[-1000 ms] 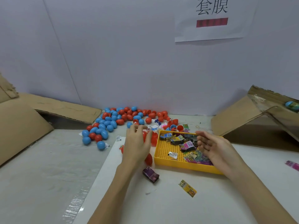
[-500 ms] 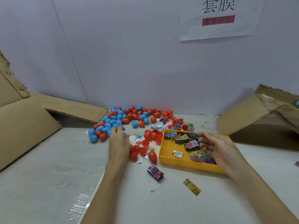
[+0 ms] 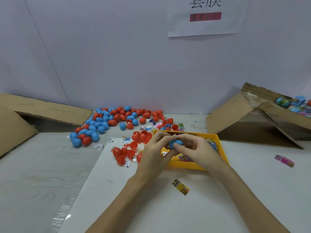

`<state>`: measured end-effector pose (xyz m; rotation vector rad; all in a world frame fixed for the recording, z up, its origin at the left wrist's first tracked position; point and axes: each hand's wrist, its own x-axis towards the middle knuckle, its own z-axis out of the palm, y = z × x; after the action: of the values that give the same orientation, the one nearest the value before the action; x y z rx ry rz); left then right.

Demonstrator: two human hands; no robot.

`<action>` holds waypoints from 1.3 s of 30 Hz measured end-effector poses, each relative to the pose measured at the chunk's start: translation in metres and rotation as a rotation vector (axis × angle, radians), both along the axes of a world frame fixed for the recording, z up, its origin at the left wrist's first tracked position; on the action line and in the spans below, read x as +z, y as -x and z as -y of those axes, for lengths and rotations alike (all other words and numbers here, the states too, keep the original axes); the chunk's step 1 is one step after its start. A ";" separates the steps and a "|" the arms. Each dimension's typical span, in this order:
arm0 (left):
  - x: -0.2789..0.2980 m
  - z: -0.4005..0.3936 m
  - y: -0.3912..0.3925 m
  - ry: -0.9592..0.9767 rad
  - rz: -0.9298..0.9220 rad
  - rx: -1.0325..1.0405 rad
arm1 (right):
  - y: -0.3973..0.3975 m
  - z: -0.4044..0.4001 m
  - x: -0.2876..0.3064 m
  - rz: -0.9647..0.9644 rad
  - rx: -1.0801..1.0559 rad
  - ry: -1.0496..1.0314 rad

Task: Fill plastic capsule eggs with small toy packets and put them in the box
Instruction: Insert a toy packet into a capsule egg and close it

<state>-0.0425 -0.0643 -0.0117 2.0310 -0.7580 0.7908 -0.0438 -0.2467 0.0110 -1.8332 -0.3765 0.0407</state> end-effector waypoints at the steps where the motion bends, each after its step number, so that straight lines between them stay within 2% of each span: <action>1: 0.000 0.000 0.000 0.004 -0.017 -0.014 | 0.000 0.000 0.000 0.004 -0.022 -0.002; 6: 0.002 0.001 0.000 -0.019 -0.043 -0.027 | -0.001 -0.002 -0.003 -0.027 -0.129 -0.067; 12: 0.000 -0.002 0.001 0.013 -0.089 0.056 | -0.002 -0.002 -0.002 -0.081 -0.091 -0.134; 20: 0.003 -0.002 0.001 -0.058 -0.096 0.001 | -0.001 -0.004 -0.002 -0.044 -0.133 -0.095; 32: 0.006 -0.006 0.000 -0.105 -0.100 0.060 | -0.003 -0.003 -0.002 -0.001 -0.136 -0.065; 34: 0.006 -0.009 -0.001 -0.090 -0.104 0.088 | -0.002 0.001 0.002 0.014 -0.120 -0.014; 39: 0.005 -0.014 -0.004 -0.112 -0.124 0.130 | 0.004 0.021 0.006 0.072 -0.008 0.380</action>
<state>-0.0388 -0.0502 -0.0069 2.2258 -0.6171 0.7000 -0.0476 -0.2679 0.0170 -2.2157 -0.4335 0.0429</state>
